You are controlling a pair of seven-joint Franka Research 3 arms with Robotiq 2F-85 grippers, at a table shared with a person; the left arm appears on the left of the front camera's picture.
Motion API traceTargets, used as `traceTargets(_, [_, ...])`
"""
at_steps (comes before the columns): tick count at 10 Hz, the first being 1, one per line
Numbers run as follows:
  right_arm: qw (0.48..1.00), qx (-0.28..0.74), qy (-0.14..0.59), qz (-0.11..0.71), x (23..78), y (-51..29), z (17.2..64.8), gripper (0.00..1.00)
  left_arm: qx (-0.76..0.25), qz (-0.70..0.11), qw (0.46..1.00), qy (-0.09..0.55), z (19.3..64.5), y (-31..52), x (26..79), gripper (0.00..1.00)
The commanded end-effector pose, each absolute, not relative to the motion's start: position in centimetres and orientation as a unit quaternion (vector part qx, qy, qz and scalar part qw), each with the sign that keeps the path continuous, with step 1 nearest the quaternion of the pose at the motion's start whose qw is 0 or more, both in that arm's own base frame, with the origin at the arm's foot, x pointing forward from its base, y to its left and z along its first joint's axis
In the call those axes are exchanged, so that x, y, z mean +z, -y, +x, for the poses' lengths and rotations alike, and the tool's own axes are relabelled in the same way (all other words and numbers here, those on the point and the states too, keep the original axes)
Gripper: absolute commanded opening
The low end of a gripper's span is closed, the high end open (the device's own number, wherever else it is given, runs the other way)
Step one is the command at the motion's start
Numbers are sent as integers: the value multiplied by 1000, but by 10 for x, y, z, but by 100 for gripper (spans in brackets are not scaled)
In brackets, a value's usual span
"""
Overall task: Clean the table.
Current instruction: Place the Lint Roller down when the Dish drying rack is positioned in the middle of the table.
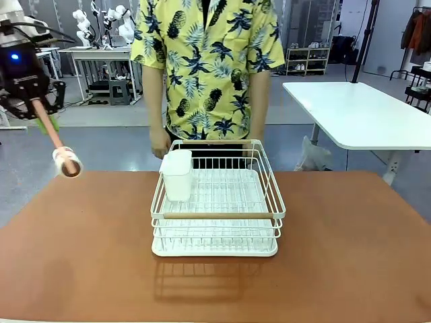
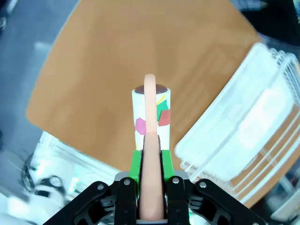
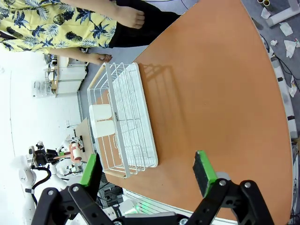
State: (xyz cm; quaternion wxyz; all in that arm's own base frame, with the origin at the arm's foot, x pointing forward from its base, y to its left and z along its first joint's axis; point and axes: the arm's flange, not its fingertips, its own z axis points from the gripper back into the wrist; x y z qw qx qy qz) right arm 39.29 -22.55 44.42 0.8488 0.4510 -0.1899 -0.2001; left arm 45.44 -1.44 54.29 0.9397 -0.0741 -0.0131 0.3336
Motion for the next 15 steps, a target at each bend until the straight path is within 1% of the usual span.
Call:
traceTargets(1, [845,-199,193,457,446,225,392,100,569,-81,808,129,464,28,530,21])
traceTargets(2, [845,-199,193,457,446,225,392,100,578,-72,799,148,465,34,516,21])
traceTargets(3, [845,-199,193,457,446,225,392,100,578,-97,797,146,467,35,505,21])
traceTargets(4, [845,-199,193,457,446,225,392,100,598,-117,772,181,470,32,496,21])
traceTargets(5, [845,-199,193,457,446,225,392,100,592,-98,779,180,475,33,478,21])
traceTargets(6, [845,-199,193,457,446,225,392,100,585,-98,784,184,480,34,461,21])
traceTargets(8, [845,-199,193,457,446,225,392,100,586,-138,774,194,483,30,441,21])
traceTargets(10, [845,-199,193,457,446,225,392,100,592,-155,762,212,488,27,422,21])
traceTargets(12, [845,-199,193,457,446,225,392,100,621,-158,748,173,498,29,401,21])
traceTargets(15, [845,-199,193,457,446,225,392,100,644,-164,731,155,506,26,374,21])
